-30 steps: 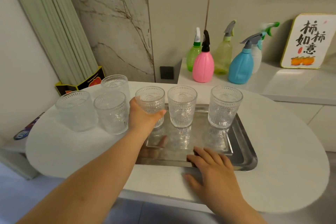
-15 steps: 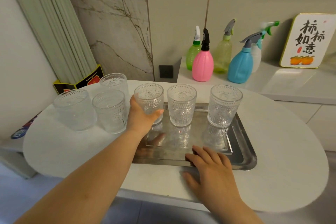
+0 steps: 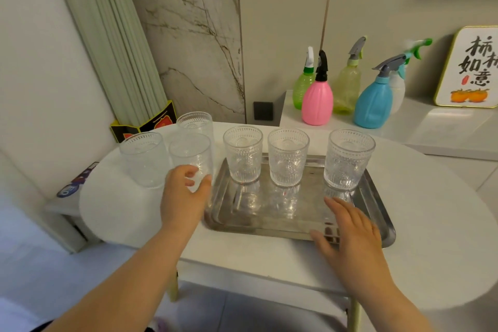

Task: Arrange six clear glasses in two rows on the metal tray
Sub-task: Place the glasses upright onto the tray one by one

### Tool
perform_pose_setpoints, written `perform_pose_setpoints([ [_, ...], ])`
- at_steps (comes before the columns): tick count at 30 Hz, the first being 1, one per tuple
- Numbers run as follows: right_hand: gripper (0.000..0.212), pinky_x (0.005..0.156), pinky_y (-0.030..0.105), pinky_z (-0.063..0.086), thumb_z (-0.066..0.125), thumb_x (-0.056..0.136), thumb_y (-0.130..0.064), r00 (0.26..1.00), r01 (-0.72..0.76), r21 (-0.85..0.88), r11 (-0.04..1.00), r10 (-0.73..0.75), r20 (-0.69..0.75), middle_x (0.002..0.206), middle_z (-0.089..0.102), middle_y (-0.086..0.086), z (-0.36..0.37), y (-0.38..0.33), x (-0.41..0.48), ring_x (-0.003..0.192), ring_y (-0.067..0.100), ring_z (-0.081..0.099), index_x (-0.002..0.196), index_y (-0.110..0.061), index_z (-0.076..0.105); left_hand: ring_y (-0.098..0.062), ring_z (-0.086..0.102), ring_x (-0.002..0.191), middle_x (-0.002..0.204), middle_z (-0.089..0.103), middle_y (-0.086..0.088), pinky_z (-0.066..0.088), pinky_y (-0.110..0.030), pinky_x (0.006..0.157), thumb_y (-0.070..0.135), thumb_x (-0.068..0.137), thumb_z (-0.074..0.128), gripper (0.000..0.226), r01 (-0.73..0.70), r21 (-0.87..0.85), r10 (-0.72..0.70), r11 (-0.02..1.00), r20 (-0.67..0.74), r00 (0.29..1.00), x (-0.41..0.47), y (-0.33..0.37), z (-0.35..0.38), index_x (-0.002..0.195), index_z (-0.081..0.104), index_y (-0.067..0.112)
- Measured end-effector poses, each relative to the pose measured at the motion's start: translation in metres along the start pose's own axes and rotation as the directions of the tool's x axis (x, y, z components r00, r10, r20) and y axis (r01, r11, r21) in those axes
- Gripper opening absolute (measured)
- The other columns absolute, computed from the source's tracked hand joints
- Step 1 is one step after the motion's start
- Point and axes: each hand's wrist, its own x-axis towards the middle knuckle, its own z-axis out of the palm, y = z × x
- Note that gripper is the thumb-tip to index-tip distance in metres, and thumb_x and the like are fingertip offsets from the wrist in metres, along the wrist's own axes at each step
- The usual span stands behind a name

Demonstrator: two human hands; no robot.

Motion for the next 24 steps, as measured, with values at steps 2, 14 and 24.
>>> perform_pose_setpoints([
  [2,0.056,0.106,0.049,0.026,0.07,0.074,-0.017,0.993,-0.037,0.026,0.999,0.039,-0.112,0.135,0.049,0.014,-0.004,0.006,0.004,0.128,0.035,0.039,0.125,-0.009,0.048,-0.025,0.052,0.096,0.113,0.047,-0.009,0.039,-0.032,0.075,0.021,0.072,0.068,0.043,0.027,0.017,-0.026,0.999,-0.086,0.996,0.006,-0.004,-0.006,0.109,0.046,0.012],
  [14,0.037,0.112,0.043,0.02,0.055,0.086,-0.016,0.977,-0.21,-0.065,0.976,0.206,-0.054,0.142,0.041,0.017,-0.004,0.033,0.012,0.134,0.034,0.028,0.122,-0.009,0.052,-0.026,0.032,0.13,0.145,0.031,-0.01,0.024,-0.024,0.097,0.019,0.06,0.079,0.099,0.187,-0.168,-0.19,0.968,-0.001,0.982,0.043,-0.022,0.023,0.135,0.015,0.015],
  [24,0.032,0.108,0.035,0.024,0.042,0.089,0.001,0.932,-0.274,0.379,0.884,0.342,-0.123,0.138,0.045,0.018,-0.014,0.04,0.023,0.13,0.03,0.036,0.119,0.001,0.052,-0.02,0.047,0.112,0.13,0.048,-0.007,0.033,-0.026,0.088,0.023,0.056,0.081,0.086,0.11,-0.183,-0.131,0.977,-0.109,0.985,0.018,-0.008,-0.004,0.125,0.03,0.021],
])
